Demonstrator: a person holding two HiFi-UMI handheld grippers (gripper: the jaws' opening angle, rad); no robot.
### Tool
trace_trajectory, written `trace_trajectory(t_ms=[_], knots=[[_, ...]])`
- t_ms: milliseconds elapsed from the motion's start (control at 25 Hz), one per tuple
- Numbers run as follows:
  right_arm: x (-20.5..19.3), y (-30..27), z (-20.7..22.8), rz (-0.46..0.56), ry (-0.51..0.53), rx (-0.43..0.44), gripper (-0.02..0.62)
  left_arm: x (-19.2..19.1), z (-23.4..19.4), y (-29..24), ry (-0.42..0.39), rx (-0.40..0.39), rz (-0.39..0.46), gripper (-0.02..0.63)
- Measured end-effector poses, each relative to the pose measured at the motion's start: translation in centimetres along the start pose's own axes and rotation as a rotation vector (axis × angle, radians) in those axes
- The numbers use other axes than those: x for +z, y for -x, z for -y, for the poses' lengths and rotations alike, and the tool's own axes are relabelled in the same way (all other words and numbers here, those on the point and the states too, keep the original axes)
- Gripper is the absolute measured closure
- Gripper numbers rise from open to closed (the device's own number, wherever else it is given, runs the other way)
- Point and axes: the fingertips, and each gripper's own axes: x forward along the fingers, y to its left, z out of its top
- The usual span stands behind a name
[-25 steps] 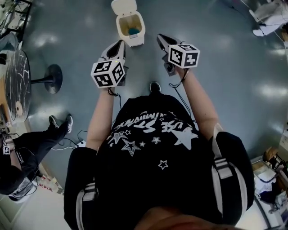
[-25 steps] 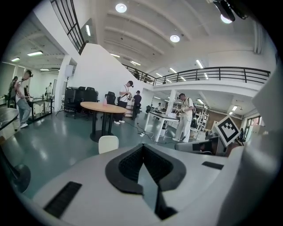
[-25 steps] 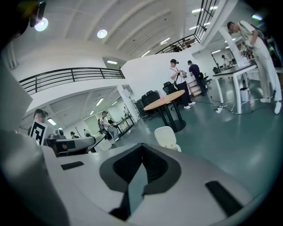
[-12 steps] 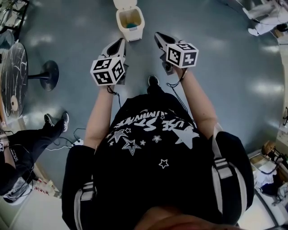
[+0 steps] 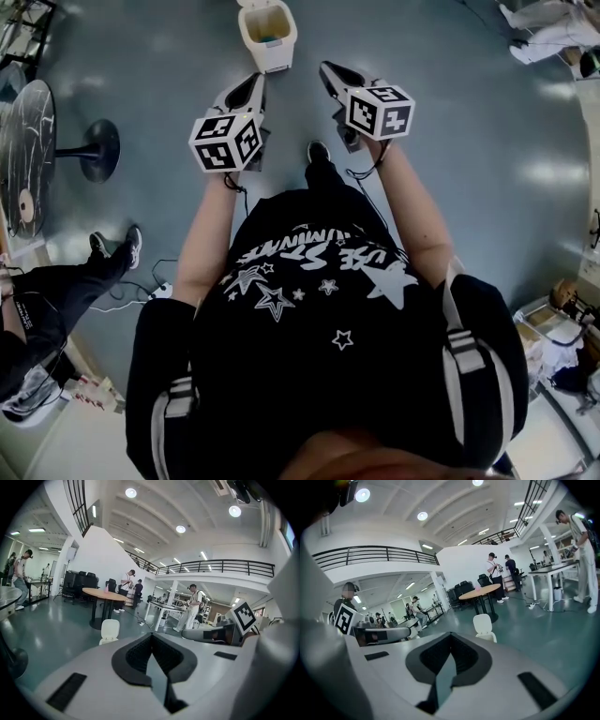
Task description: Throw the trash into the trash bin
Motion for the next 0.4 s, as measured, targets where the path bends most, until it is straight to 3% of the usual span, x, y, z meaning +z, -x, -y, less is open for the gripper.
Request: trace_trajectory(t_ms=[400], knots=[[-1.6,3.5,-1.0,0.015,0.019,-0.02,0.589,-0.9,2.3,1.7,0.005,-0.018,0.012,0.595]])
